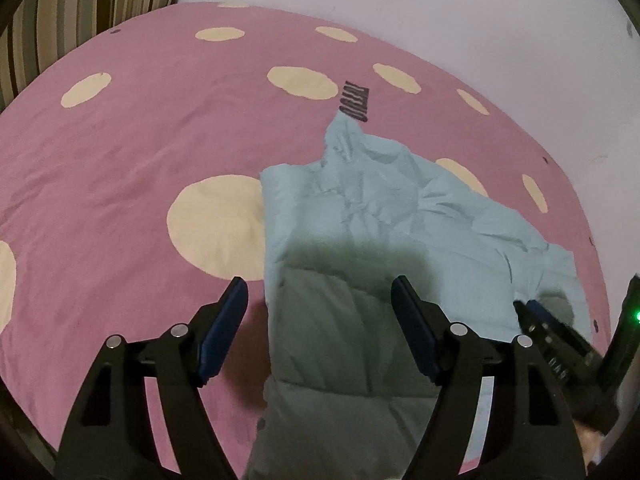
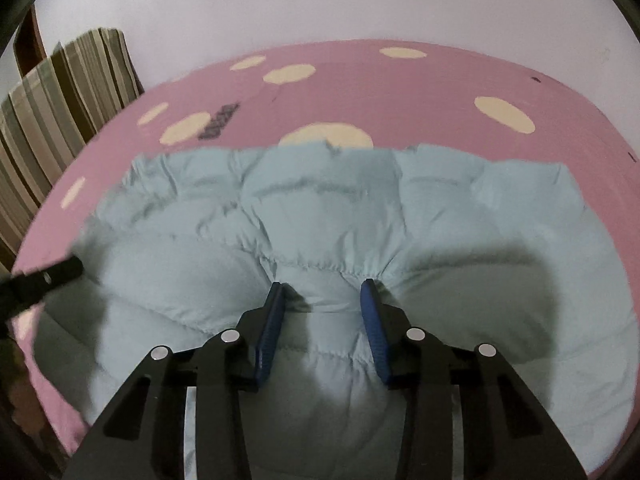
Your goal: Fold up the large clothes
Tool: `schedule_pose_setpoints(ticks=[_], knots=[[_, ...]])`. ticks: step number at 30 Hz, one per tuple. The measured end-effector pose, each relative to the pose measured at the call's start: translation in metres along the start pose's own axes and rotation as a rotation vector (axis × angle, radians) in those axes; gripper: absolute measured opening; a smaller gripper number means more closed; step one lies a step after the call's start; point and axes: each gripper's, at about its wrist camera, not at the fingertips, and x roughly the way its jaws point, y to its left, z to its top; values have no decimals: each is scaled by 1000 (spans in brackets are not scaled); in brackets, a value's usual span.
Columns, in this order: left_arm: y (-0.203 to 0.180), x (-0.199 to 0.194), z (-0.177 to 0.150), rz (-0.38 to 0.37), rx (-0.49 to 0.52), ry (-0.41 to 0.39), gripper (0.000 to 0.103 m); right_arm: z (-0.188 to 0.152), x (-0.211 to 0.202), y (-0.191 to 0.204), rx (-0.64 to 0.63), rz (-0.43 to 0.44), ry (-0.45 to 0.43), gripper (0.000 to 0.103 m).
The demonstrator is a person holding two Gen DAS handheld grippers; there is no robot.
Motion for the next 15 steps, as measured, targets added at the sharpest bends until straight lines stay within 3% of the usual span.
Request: schedule_pose_setpoints(ticks=[9, 15], knots=[[4, 27, 8, -5, 3, 62, 78, -10, 12, 4, -29, -27, -14, 40], [13, 47, 5, -64, -28, 113, 78, -12, 12, 3, -27, -23, -15, 40]])
